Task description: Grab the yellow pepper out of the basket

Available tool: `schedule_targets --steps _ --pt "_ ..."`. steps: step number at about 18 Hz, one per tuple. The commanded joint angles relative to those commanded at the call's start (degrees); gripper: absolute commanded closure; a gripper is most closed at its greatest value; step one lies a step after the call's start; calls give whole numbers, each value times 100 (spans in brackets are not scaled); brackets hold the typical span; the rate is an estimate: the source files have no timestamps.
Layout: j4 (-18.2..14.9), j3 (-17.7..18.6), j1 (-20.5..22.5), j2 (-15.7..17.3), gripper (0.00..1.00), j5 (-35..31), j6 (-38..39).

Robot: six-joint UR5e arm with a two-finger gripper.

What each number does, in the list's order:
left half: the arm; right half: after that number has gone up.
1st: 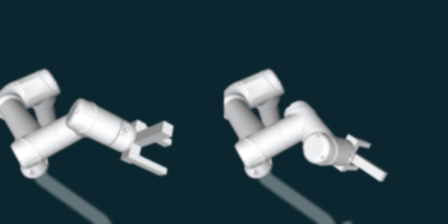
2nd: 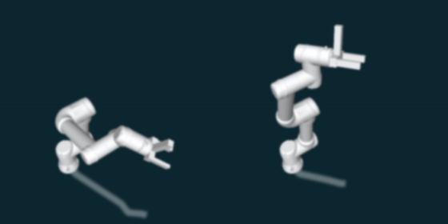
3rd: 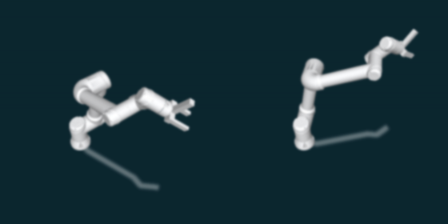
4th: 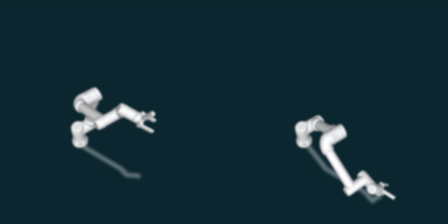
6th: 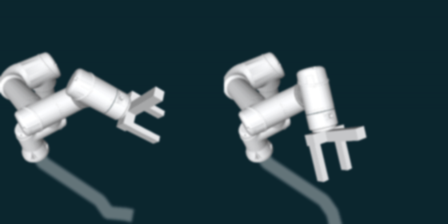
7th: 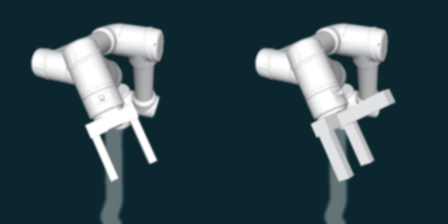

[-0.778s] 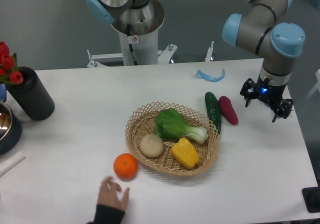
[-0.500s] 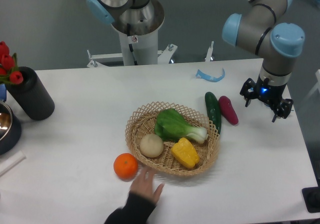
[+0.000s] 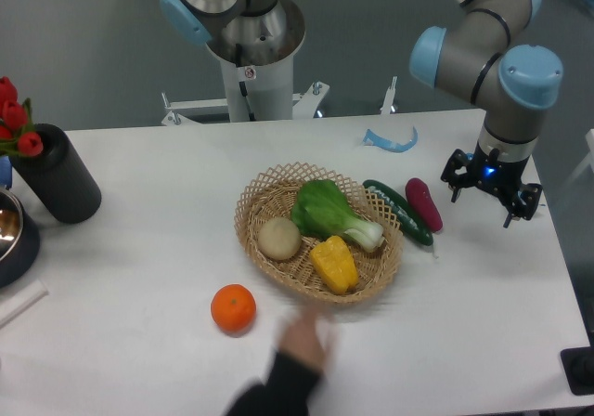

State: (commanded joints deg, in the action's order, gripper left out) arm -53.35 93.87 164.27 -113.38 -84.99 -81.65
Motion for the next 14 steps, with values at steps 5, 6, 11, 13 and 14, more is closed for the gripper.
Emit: schedule_targets --steps 5,6,11,13,14 --pt "-79 97 -175 229 0 -552 132" --pt "-79 97 -306 229 0 -658 210" --pt "-97 105 -834 220 0 -721 1282" --pt "-201 184 -984 237 0 -703 1450" --pt "-202 289 -1002 264 0 -703 1546"
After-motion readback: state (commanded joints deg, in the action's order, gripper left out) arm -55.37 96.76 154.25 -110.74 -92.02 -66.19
